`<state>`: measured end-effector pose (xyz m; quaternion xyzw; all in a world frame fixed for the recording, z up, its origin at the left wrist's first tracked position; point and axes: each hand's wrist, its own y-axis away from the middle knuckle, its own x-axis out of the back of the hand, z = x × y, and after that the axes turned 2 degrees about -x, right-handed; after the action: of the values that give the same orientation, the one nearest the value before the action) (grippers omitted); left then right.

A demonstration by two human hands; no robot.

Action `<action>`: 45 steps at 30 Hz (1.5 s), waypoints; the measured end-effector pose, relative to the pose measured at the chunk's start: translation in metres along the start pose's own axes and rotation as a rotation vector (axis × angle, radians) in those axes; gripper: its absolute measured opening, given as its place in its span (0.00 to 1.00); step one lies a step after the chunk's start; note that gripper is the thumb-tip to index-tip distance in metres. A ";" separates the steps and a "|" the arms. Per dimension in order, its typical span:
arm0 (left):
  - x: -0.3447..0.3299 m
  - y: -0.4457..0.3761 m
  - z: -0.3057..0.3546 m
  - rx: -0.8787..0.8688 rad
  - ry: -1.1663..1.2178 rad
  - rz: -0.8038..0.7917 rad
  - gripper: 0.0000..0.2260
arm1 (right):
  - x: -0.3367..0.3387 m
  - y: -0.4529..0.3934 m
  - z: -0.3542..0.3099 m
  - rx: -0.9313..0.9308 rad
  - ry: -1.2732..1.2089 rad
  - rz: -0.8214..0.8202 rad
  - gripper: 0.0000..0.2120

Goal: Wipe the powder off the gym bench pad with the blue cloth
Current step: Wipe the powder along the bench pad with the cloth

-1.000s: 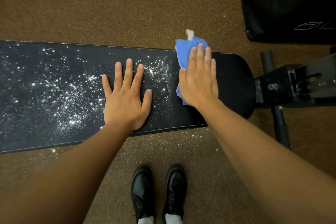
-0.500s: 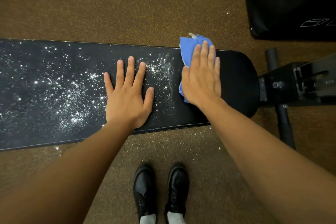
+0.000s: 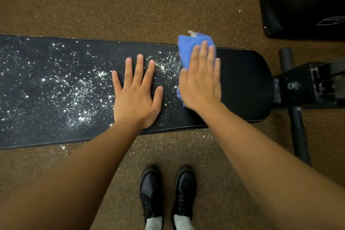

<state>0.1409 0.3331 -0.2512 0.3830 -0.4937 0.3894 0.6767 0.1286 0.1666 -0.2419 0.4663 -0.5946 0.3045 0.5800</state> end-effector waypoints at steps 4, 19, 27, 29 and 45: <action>0.002 -0.001 -0.001 0.002 0.019 0.003 0.30 | -0.006 0.062 0.011 0.225 0.065 -0.050 0.31; 0.001 -0.001 0.000 0.000 0.032 0.004 0.30 | -0.009 0.064 0.012 0.219 0.081 -0.054 0.31; 0.002 0.000 0.001 0.009 0.006 -0.011 0.30 | 0.000 -0.006 0.008 -0.003 0.004 0.007 0.32; 0.001 0.000 0.000 0.004 0.004 -0.014 0.30 | -0.002 0.001 -0.004 0.053 0.005 -0.002 0.32; 0.001 -0.001 0.000 0.004 0.010 -0.013 0.30 | -0.005 0.027 -0.009 0.198 0.042 -0.024 0.31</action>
<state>0.1418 0.3327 -0.2499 0.3856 -0.4871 0.3881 0.6808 0.1071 0.1857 -0.2408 0.5221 -0.5436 0.3643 0.5469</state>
